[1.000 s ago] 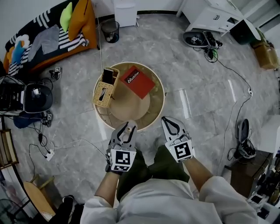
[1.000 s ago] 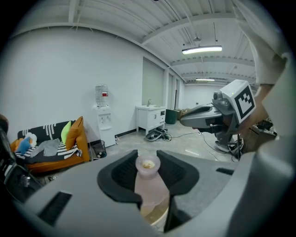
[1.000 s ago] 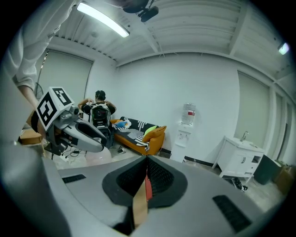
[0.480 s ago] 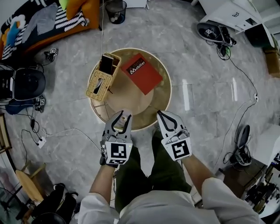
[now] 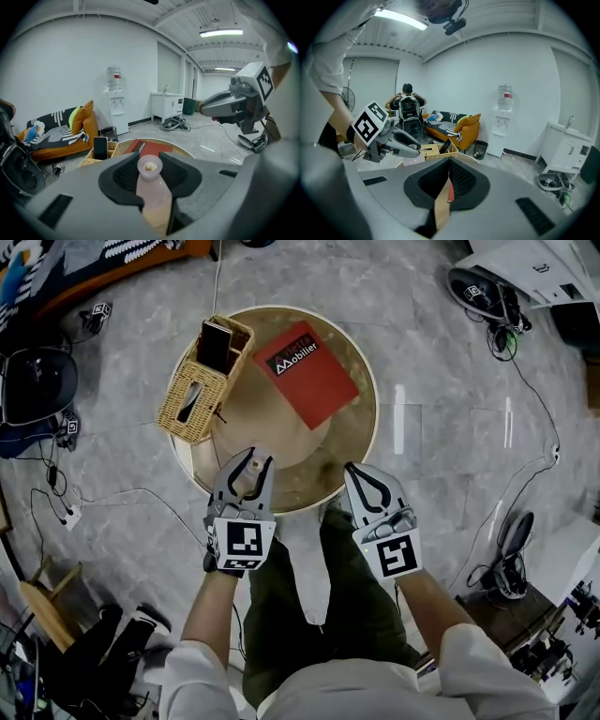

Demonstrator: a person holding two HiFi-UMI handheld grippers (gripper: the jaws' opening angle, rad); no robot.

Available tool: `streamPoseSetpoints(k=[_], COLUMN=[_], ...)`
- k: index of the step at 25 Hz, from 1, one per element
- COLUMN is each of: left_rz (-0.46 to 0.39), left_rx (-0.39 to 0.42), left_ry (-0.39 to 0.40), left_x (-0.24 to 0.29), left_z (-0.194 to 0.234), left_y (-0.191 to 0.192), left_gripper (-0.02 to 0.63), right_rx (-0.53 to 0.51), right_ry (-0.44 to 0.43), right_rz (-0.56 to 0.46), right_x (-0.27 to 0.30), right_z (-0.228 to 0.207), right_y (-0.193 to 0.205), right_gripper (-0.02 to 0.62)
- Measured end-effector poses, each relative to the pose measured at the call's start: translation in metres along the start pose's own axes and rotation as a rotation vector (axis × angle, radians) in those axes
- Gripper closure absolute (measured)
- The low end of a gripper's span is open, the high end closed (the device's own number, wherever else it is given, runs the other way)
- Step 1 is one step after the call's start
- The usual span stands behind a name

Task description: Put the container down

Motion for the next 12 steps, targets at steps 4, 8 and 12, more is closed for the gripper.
streamPoseSetpoints(k=[4,8,12], left_rz=[0.021,0.04,0.054], left_rx=[-0.006,-0.01,-0.021], left_ry=[-0.002,-0.001,-0.001], left_x=[0.03,0.059,0.088], left_z=[0.004,0.009,0.015], left_y=[0.012,0.022,0.033], left_gripper=[0.479,0.478,0.478], right_rx=[0.0,0.009,-0.002], right_ry=[-0.013,-0.034,-0.046], right_rz=[0.031,0.07,0.097], right_x=[0.018,0.036,0.053], right_z=[-0.011,-0.018,-0.03], right_y=[0.015,0.03,0.043], right_gripper=[0.572,0.572,0.572])
Point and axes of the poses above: the fingertips, and each gripper's own axes: x forward along the fingers, z to its left, y out of its underside, the point moved 6 cm from there along -x, backward along the fingers, and after that the axes turned 11 degrees about z, right-handed, at the moved point
